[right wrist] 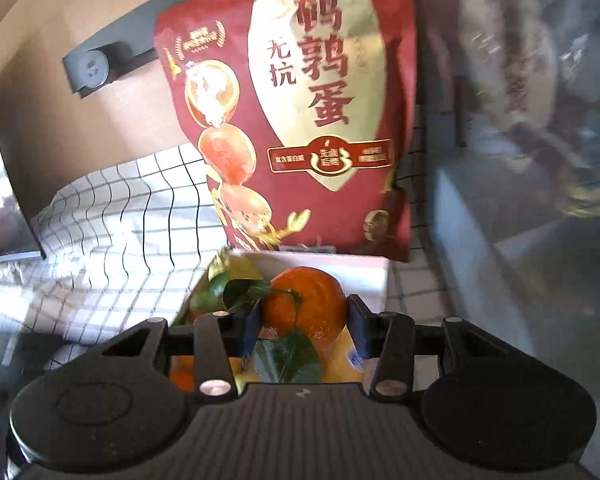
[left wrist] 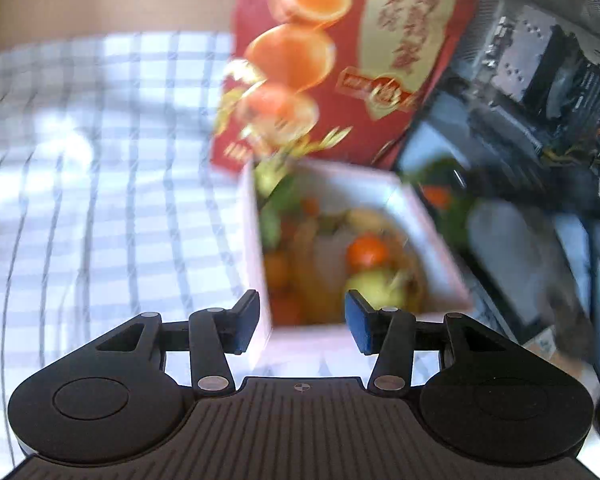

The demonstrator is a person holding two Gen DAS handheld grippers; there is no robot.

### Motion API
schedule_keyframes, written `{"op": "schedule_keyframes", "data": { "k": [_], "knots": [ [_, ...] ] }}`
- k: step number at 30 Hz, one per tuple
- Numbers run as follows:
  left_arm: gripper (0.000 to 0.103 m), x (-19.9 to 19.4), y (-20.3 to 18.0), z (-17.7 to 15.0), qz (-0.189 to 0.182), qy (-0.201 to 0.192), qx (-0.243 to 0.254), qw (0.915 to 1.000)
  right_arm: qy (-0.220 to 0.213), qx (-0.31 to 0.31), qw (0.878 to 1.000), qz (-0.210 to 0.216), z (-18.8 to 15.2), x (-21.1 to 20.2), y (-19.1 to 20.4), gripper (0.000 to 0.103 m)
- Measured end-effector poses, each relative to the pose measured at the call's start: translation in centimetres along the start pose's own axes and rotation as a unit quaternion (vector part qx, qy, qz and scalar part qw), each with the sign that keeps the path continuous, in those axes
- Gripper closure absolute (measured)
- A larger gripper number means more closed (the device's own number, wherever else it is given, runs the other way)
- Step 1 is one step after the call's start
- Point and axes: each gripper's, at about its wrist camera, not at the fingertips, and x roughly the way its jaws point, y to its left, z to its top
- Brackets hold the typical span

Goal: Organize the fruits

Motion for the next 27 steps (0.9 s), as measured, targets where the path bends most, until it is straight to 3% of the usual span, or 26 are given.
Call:
{"op": "schedule_keyframes", "data": {
  "k": [6,10,17,19,22,27],
  "knots": [
    [0.051,-2.1,2.3,-4.0,0.013,0.025,-0.009,0.9996,0.066,0.056,0.996,0.019,1.4,8.0,-0.7,0.059],
    [0.051,-2.6,4.0,-5.8,0.011,0.03,0.001,0.9995,0.096,0.08,0.992,0.007,0.9,10.6,-0.8,0.057],
    [0.051,-0.9,4.1,-7.8,0.023,-0.001,0.044,0.9988,0.022,0.08,0.996,-0.04,-1.3,3.7,1.2,0.045],
    [0.051,-0.6,3.4,-8.4,0.031,-0.01,0.053,0.9981,0.003,0.057,0.997,-0.05,-3.4,0.7,2.8,0.044],
    [0.051,-0.2,2.5,-9.5,0.054,-0.018,0.056,0.9968,-0.014,0.013,0.998,-0.067,-6.7,-2.5,5.6,0.035],
    [0.051,-0.7,1.3,-12.1,0.1,-0.048,0.039,0.9931,-0.011,-0.034,0.995,-0.088,-13.2,-3.8,7.8,0.032]
  ]
}}
